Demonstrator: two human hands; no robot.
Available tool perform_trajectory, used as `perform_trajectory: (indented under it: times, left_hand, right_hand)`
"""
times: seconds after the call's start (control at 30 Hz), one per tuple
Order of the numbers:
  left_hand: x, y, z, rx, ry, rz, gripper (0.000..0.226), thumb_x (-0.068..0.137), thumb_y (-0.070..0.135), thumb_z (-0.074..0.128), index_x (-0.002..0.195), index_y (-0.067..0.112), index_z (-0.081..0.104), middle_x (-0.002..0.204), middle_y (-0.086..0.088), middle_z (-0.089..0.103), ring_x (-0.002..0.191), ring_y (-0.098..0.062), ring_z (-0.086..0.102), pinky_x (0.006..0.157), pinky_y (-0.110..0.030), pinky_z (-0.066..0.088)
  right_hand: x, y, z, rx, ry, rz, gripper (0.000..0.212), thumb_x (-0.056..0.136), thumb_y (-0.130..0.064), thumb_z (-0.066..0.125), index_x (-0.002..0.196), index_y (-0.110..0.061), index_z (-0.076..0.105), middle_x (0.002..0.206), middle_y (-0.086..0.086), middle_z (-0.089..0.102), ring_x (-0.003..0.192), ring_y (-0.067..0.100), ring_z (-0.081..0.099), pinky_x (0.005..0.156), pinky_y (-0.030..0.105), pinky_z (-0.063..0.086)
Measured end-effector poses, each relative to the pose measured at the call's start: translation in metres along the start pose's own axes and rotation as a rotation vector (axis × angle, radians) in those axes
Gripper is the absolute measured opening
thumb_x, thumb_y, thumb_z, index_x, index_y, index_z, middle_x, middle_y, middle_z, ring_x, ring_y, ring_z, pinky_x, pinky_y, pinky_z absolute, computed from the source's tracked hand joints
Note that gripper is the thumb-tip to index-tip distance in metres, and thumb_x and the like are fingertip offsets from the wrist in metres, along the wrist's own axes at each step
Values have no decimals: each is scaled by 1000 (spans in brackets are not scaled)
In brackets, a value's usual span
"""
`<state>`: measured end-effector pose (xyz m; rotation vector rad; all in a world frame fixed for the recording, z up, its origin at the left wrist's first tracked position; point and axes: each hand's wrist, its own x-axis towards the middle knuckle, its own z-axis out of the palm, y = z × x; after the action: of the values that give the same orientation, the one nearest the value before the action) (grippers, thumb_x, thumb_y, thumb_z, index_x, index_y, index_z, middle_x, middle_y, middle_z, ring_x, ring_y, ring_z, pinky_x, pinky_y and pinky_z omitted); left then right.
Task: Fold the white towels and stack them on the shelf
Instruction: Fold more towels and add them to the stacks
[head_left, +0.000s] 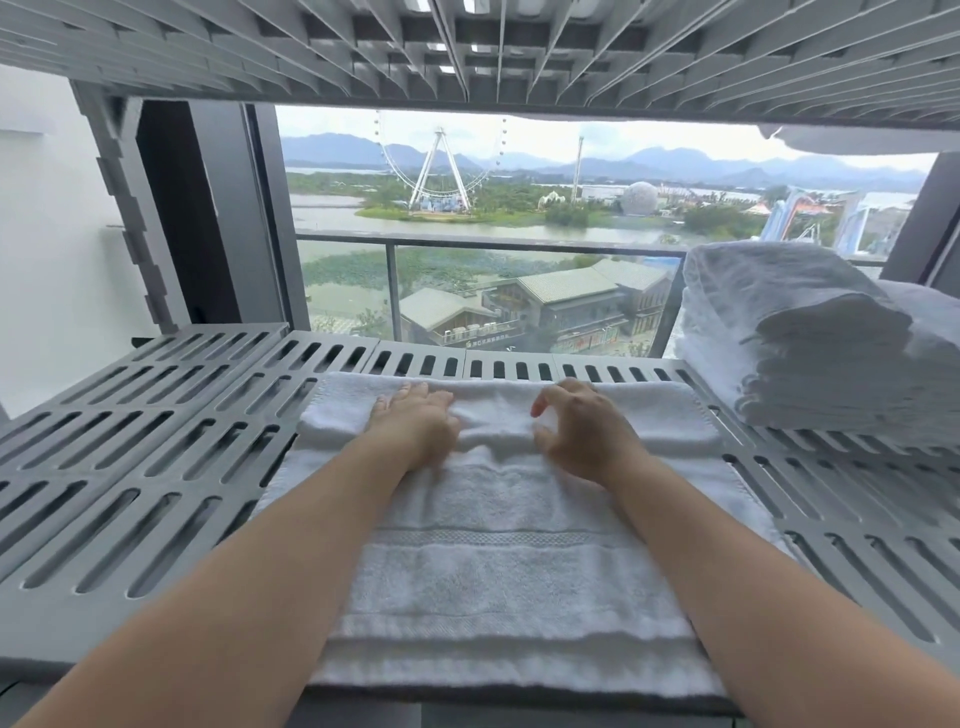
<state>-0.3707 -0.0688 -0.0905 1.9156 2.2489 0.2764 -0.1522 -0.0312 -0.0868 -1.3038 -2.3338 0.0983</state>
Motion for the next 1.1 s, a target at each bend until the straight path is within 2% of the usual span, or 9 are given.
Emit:
perform_trajectory:
  times: [0.13, 0.23, 0.53, 0.63, 0.77, 0.87, 0.97, 1.03, 1.1]
  left_hand:
    - [7, 7, 2, 76, -5, -8, 71, 97, 68, 21, 159, 35, 11, 168, 0, 3, 154, -23, 0, 122, -57, 0]
    - [13, 0, 7, 181, -15, -45, 78, 89, 80, 10, 157, 44, 3, 168, -1, -7, 154, -28, -11, 117, -64, -10]
    - [5, -11, 4, 196, -11, -259, 93, 75, 92, -2, 156, 47, 2, 168, -6, -6, 152, -39, -11, 112, -71, -13]
    - [-2, -14, 0, 140, -9, -108, 87, 83, 88, 8, 157, 43, 12, 168, -2, 4, 154, -33, -1, 113, -72, -8]
    - [-16, -32, -9, 101, -2, 225, 78, 86, 82, 28, 151, 39, 38, 162, 4, 30, 148, -20, 29, 119, -64, 16]
    - [-26, -44, -8, 59, 137, 303, 40, 102, 47, 49, 140, 37, 55, 149, 4, 52, 132, -21, 52, 110, -46, 43]
    - [-35, -42, -8, 61, 309, 332, 31, 104, 23, 49, 129, 30, 67, 119, 1, 73, 102, -21, 68, 84, -33, 54]
    - [-41, -41, -10, 5, 394, 343, 29, 104, 20, 51, 124, 26, 71, 108, -1, 76, 90, -22, 71, 78, -34, 57]
    - [-47, -43, -13, -81, 441, 355, 26, 104, 21, 52, 118, 24, 74, 103, -1, 77, 88, -23, 71, 79, -37, 58]
  right_hand:
    - [18, -5, 6, 22, -65, 91, 41, 92, -28, 53, 132, -25, 54, 140, 2, 54, 131, 24, 48, 109, 42, 39]
    - [23, 14, 11, -70, -248, 177, 59, 97, -37, 35, 155, -29, 29, 166, -2, 22, 153, 17, 17, 124, 43, 13]
    - [5, 39, 1, -208, -306, 468, 69, 95, -68, 19, 158, -41, 11, 168, -6, -1, 155, 20, -3, 121, 56, -4]
    - [-9, 42, -7, -169, -292, 403, 67, 98, -64, 25, 158, -35, 18, 168, -3, 6, 155, 23, 2, 121, 55, -1]
    - [-26, 50, -16, -38, -248, 266, 52, 102, -26, 37, 154, -25, 35, 164, 2, 25, 152, 21, 18, 124, 50, 11]
    - [-36, 52, -16, -19, -134, 279, 56, 96, -6, 34, 149, -19, 45, 158, 6, 38, 147, 26, 31, 122, 46, 23]
    - [-38, 49, -16, -120, -31, 317, 47, 93, 1, 32, 123, -15, 64, 126, 13, 65, 112, 32, 58, 92, 40, 48]
    - [-41, 45, -21, -232, 94, 294, 34, 90, 3, 36, 98, -13, 65, 97, 13, 70, 87, 31, 62, 67, 35, 44]
    - [-45, 41, -29, -289, 250, 232, 31, 84, 4, 44, 94, -13, 68, 86, 14, 70, 82, 34, 66, 61, 34, 43]
